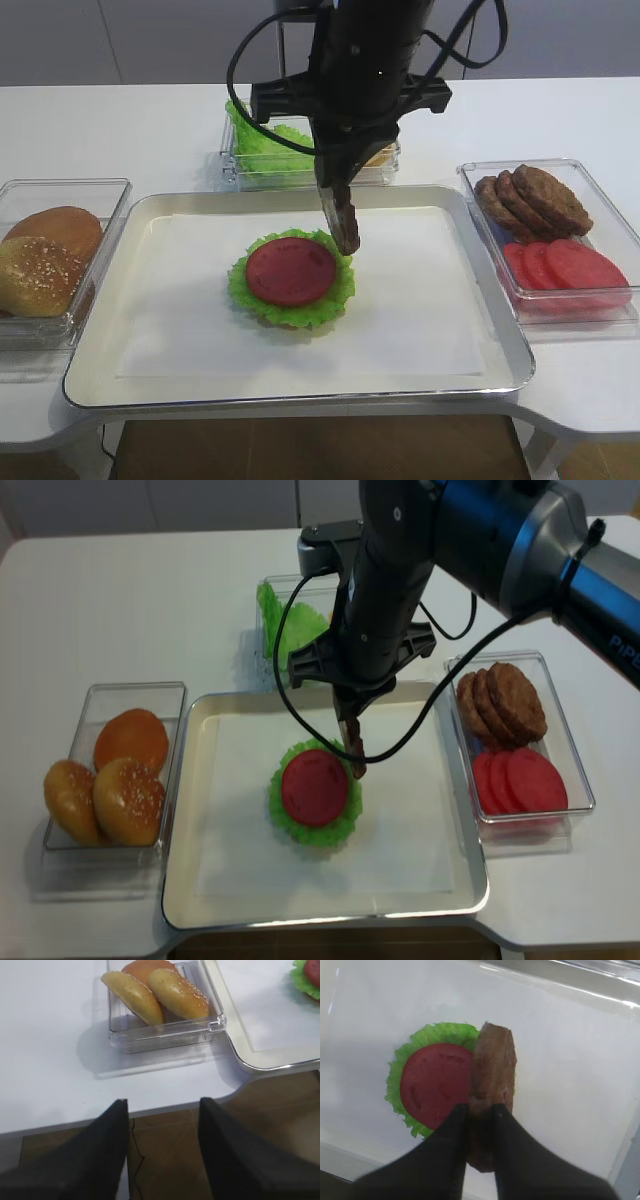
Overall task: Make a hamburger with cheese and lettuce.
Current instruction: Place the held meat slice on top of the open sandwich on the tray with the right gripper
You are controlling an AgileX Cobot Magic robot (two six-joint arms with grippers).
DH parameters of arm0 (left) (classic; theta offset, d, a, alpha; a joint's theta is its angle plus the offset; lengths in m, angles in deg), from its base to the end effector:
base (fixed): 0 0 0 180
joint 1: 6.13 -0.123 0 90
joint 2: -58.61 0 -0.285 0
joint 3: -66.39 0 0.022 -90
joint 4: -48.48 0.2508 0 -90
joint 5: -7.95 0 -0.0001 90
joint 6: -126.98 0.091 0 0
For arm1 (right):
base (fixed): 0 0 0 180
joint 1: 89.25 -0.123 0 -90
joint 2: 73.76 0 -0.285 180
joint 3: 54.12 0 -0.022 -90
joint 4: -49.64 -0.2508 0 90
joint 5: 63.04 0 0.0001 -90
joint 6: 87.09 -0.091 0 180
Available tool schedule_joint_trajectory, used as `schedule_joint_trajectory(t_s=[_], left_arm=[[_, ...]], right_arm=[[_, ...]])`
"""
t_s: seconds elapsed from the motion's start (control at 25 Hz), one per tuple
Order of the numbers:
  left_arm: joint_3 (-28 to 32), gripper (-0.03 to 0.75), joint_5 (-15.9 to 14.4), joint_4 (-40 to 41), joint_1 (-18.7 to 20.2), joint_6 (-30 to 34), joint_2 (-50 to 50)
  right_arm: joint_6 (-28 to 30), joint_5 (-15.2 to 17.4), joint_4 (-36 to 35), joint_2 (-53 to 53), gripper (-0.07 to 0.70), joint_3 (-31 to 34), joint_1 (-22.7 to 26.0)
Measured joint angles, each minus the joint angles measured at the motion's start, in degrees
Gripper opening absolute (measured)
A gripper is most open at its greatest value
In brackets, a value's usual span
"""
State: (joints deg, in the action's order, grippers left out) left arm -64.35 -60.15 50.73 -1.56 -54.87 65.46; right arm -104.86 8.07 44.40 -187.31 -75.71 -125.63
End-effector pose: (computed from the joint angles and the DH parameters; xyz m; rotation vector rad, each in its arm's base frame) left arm -0.0116 0.0043 0.2639 0.0464 2.1667 -0.0164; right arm 0.3107 0.2387 0.3109 -0.4454 2.8689 0.3143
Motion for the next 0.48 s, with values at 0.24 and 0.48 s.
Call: schedule_joint_trajectory(t_s=[0.24,0.48], left_arm=[[0.0,0.342,0.0,0.0,0.0,0.0,0.0],[0.0,0.342,0.0,0.0,0.0,0.0,0.0]], right_arm=[[0.0,0.0,-0.1,0.0,0.127,0.0,0.0],[0.0,0.0,-0.1,0.0,0.127,0.0,0.0]])
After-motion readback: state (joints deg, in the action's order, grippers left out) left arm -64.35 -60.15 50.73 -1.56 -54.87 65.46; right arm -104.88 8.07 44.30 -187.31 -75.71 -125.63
